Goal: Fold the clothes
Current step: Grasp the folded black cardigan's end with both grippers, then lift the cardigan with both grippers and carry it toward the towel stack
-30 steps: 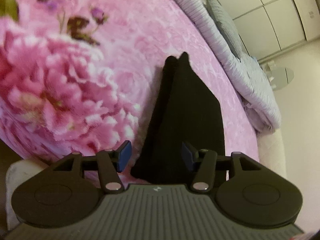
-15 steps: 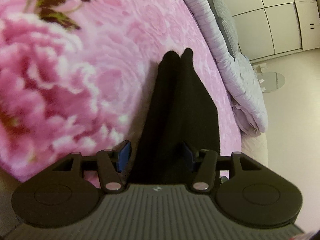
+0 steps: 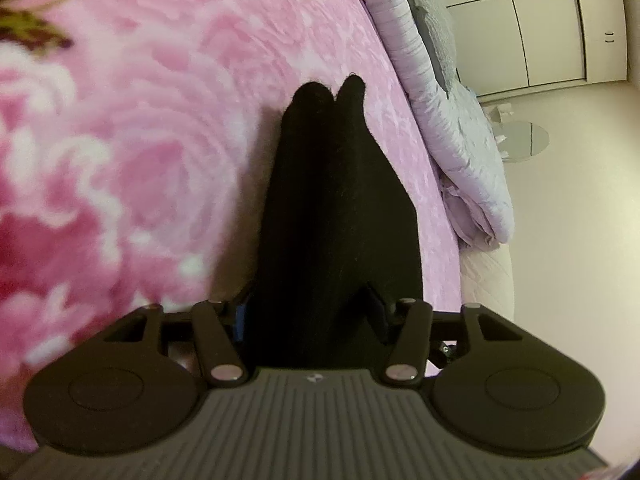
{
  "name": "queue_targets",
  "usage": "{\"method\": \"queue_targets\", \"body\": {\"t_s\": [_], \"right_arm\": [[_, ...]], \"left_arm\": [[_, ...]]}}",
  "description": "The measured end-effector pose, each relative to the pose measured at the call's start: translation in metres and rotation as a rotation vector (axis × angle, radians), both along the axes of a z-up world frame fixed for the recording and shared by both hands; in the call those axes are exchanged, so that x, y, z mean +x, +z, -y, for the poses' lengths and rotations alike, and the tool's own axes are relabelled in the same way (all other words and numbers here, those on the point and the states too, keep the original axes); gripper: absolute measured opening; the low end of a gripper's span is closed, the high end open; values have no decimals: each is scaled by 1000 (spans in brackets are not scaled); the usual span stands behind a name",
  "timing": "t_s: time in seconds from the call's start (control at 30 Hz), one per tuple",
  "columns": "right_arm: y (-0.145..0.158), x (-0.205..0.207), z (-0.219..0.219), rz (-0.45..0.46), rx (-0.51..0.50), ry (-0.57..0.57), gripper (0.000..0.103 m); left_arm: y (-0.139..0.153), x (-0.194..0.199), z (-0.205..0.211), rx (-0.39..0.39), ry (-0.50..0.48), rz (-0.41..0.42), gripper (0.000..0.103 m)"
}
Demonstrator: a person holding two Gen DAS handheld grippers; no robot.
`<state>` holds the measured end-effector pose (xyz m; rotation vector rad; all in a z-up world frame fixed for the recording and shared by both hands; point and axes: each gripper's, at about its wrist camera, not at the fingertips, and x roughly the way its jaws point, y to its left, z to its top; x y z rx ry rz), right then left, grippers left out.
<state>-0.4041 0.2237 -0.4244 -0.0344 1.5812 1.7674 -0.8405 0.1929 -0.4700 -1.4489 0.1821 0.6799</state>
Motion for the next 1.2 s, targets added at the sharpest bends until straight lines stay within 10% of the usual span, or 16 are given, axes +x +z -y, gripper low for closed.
{"method": "queue_targets", "body": {"t_s": [0.53,0.83,1.2], "right_arm": [[13,-9,-27,65,-141,60,48],[119,-32,-43,52,-193,86,46],[248,-148,-97,0,-40,221,46]], "left_arm": [[4,9,-38,-114,-123,30,30],[120,-15,-49,-178,-96,26,29],[257,-122,-75,-21,98,32,29]]}}
